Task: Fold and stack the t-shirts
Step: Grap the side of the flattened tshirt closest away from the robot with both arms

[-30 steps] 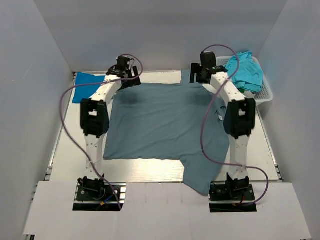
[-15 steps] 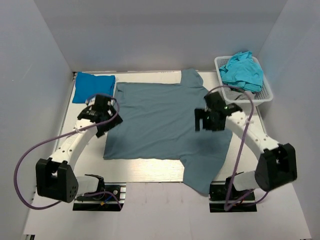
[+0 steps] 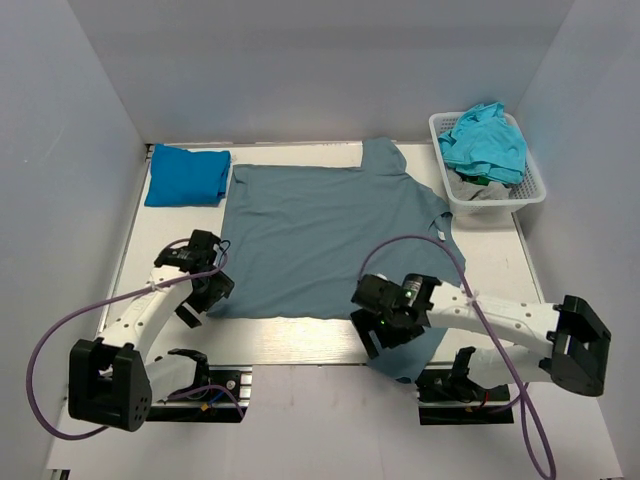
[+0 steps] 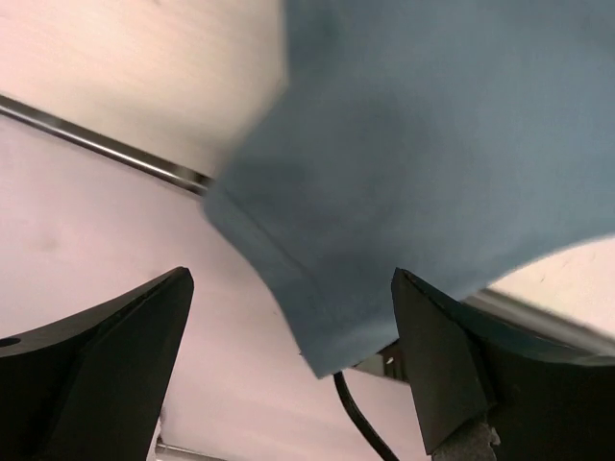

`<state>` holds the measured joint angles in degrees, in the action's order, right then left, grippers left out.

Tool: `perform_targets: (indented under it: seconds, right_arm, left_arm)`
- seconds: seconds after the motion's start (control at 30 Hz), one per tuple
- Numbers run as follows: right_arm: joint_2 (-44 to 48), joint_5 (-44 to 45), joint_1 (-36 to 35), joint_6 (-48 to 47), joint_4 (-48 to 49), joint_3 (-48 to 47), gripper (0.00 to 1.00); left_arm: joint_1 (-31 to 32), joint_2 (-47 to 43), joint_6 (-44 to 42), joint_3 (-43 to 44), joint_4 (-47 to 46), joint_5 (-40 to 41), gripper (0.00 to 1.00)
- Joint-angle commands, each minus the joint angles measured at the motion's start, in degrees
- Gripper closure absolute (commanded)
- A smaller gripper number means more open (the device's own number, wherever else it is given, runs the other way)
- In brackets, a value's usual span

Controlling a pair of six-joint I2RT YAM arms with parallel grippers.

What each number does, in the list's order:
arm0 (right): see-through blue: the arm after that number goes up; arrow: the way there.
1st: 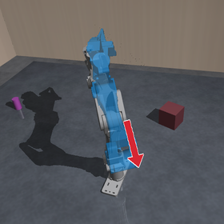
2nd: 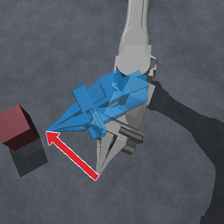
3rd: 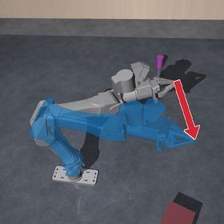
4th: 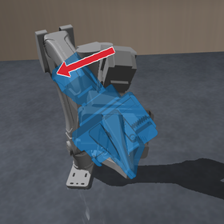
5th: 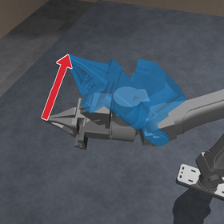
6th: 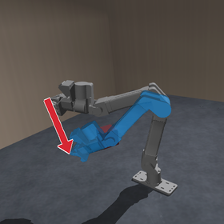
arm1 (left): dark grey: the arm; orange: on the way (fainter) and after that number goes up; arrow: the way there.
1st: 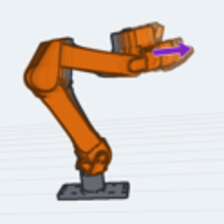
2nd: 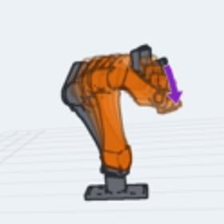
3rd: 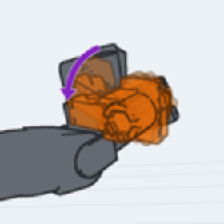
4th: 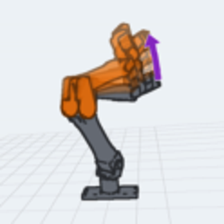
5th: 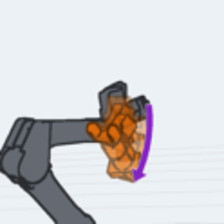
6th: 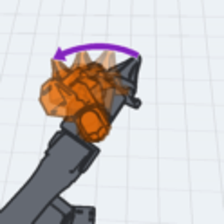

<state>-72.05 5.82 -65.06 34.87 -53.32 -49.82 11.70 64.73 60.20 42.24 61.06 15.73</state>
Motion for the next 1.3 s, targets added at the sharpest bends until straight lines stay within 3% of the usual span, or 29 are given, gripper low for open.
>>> perform_targets:
  seconds: [0.0,0.3,0.43,0.53,0.67,0.87,1.0,1.1,1.27]
  right_arm:
    - [4.4,1.0,-2.2,10.4,-4.9,6.1,0.1]
    - [1.4,-1.2,-7.3,9.0,-1.4,10.3,0.13]
    - [3.0,-1.9,-7.8,8.7,-1.3,10.9,0.2]
    - [3.6,-2.2,-7.7,7.9,0.2,11.9,0.3]
    - [1.3,-3.3,-7.5,7.1,0.8,11.5,0.3]
    - [-2.0,-4.3,-7.5,6.6,-0.7,10.2,0.3]
    - [-2.5,-4.4,-7.4,6.7,-0.9,10.1,0.48]
    - [-2.4,-4.2,-7.3,7.0,-0.8,10.2,0.6]
    - [-2.3,-4.0,-7.4,7.1,-0.6,10.4,0.68]
  left_arm:
    - [-1.3,-1.5,2.6,-1.6,-0.3,1.9,0.01]
    - [-2.5,-0.5,4.1,-1.6,-4.1,1.9,0.09]
    - [-3.0,0.0,3.5,-2.7,-7.9,-0.3,0.12]
    - [-3.0,2.8,3.5,-3.3,-9.1,-0.3,0.21]
    - [-3.0,4.8,3.5,-2.8,-9.1,-0.9,0.29]
    - [-3.0,1.3,4.2,-3.9,-5.3,-1.5,0.29]
    - [-3.0,-0.7,4.7,-6.9,-7.8,-3.9,0.29]
    - [-3.0,0.0,4.7,-8.2,-9.7,-5.6,0.36]
    - [-3.0,1.5,4.7,-8.2,-9.7,-5.6,0.51]
